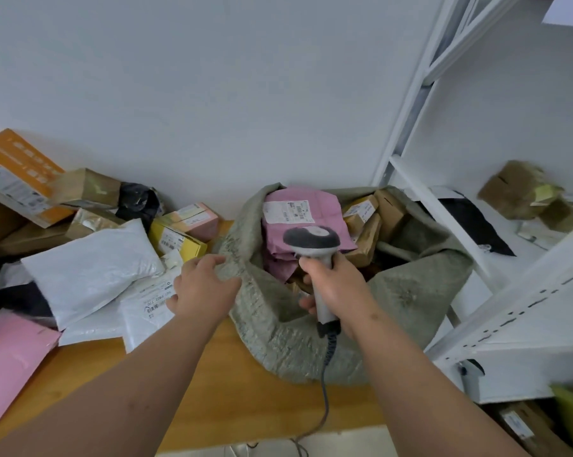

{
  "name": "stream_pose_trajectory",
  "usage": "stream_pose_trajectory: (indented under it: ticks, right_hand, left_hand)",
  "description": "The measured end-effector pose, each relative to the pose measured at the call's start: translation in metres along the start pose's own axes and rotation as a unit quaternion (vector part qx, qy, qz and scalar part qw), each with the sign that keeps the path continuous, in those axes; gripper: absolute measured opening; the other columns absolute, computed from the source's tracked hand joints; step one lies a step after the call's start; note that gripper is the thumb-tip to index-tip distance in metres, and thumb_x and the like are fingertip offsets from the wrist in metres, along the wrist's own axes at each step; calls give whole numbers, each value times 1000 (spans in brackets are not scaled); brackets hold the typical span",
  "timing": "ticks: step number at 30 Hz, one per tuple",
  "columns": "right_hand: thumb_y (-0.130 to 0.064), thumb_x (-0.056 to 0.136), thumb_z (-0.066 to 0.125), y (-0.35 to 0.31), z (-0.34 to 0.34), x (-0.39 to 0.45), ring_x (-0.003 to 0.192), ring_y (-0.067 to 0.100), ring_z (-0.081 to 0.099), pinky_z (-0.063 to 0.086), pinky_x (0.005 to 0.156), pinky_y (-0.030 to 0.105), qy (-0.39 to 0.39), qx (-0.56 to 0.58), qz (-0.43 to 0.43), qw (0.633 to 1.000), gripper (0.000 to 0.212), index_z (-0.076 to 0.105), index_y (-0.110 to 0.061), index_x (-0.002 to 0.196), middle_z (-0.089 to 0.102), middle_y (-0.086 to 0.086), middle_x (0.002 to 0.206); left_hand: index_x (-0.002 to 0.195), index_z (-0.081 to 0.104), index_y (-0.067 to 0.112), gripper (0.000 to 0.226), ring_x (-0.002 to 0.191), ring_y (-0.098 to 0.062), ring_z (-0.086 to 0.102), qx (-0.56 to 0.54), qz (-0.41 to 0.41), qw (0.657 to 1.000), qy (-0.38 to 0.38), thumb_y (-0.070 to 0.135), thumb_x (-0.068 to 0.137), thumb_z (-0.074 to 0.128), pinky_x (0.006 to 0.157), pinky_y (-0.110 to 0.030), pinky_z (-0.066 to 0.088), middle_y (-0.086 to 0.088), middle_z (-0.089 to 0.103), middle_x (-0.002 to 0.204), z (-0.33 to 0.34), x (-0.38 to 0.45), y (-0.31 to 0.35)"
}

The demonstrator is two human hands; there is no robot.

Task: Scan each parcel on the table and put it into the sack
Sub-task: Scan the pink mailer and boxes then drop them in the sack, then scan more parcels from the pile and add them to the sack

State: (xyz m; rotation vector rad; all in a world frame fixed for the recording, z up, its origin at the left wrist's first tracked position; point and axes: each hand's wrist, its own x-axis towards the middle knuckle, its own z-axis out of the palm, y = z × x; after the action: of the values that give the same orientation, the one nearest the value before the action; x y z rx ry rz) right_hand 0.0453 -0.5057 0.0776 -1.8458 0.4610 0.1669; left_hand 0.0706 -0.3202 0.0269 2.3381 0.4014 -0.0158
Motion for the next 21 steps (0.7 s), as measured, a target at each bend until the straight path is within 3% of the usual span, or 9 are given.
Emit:
stream_pose_trajectory:
  ticks: [3, 6, 10, 13, 17, 21]
  right_hand:
    - [-33, 90, 65, -15, 37, -16, 56, 17, 68, 57, 58, 31, -30, 44, -36, 998, 14, 57, -23, 96, 70, 6, 94]
    - [-34, 91, 64, -19, 78, -26, 55, 15, 68, 59, 66, 36, -55, 46, -46, 996, 18, 58, -23, 104, 70, 8, 98]
    - [-29, 92, 63, -19, 130, -32, 58, 17, 68, 56, 62, 33, -69, 46, -58, 995, 10, 59, -21, 96, 67, 4, 85]
    - [-26, 91, 63, -16, 163, -31, 61, 19, 69, 53, 57, 29, -83, 51, -50, 994, 10, 60, -17, 94, 65, 6, 82]
    - [-26, 90, 63, -14, 194, -19, 63, 18, 70, 56, 65, 34, -103, 42, -27, 993, 15, 61, -15, 100, 64, 6, 82]
    - [-26, 90, 62, -14, 220, 4, 63, 19, 68, 54, 63, 34, -128, 28, -16, 991, 15, 60, -14, 99, 63, 6, 79]
  left_hand:
    - [132, 53, 34, 48, 132, -29, 40, 6, -20, 1000, 5, 37, 86, 65, 105, -54, 33, 0, 39, 148, -22, 11, -29]
    - [133, 52, 34, 46, 131, -29, 41, 12, -45, 999, 14, 38, 89, 64, 106, -55, 37, -2, 41, 148, -49, 18, -62]
    - [136, 51, 32, 48, 129, -31, 40, 8, -84, 996, 29, 36, 90, 63, 107, -53, 37, -4, 40, 146, -84, 24, -110]
    - [136, 49, 33, 50, 128, -31, 40, 7, -119, 992, 33, 36, 88, 61, 104, -54, 39, -3, 39, 146, -104, 29, -143]
    - [137, 47, 33, 50, 127, -31, 41, -4, -156, 987, 41, 36, 89, 61, 102, -54, 41, -4, 41, 145, -118, 39, -166]
    - [137, 47, 32, 51, 121, -31, 45, -15, -192, 980, 40, 36, 89, 62, 99, -53, 44, -5, 47, 139, -121, 46, -185]
